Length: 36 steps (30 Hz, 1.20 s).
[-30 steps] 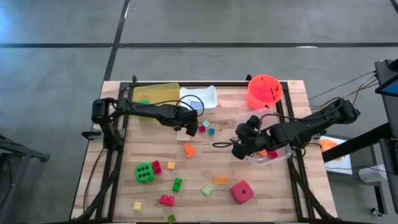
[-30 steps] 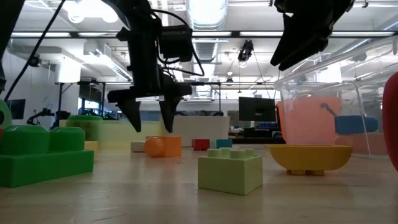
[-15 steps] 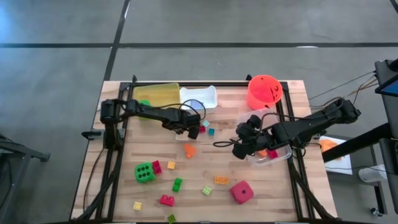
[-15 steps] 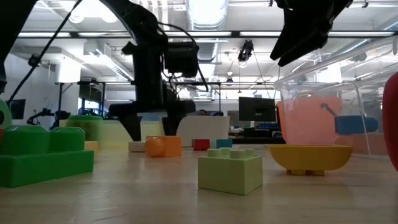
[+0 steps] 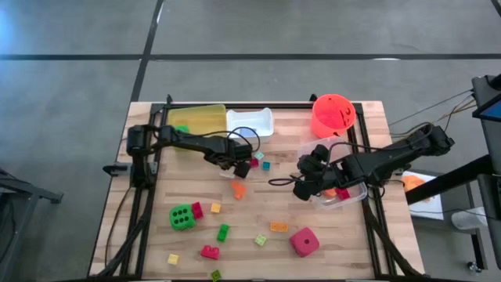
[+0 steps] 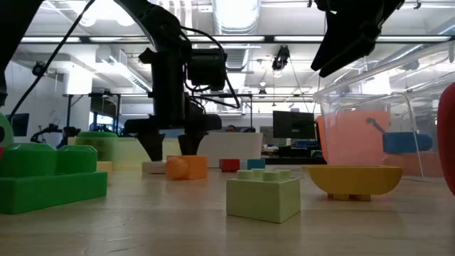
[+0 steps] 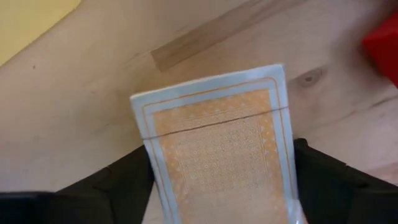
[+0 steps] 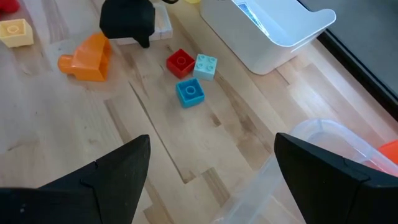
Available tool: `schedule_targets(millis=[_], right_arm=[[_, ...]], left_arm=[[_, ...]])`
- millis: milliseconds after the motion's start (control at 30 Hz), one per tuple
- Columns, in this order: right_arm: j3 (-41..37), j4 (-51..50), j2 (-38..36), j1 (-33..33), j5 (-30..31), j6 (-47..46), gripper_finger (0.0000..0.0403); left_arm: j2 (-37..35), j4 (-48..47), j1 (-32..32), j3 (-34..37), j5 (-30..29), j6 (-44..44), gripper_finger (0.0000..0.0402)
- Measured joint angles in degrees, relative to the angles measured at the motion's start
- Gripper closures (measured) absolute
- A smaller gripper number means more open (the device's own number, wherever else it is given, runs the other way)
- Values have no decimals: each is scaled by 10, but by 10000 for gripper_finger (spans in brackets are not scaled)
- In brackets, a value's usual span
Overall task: Pick & Place Toys
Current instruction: Put the orange deck of cards into the white bin
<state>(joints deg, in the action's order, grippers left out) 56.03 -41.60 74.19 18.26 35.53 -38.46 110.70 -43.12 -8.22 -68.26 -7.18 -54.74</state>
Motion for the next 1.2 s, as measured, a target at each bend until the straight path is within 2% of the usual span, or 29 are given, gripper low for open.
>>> schedule_targets(millis=[500,800,1033,1200], right_arm=[[0,-2,0,0,0,8,66],[0,0,0,0,0,8,66],[0,3,0,0,0,6,66],[0,4,0,0,0,-8,66]], left_arm=[[-18,17,1,1,-6,25,109],[-112,29,4,0,-54,43,109],[-198,115,-36,-1,-87,166,109],[-209,120,-75,-22,-81,248,109]])
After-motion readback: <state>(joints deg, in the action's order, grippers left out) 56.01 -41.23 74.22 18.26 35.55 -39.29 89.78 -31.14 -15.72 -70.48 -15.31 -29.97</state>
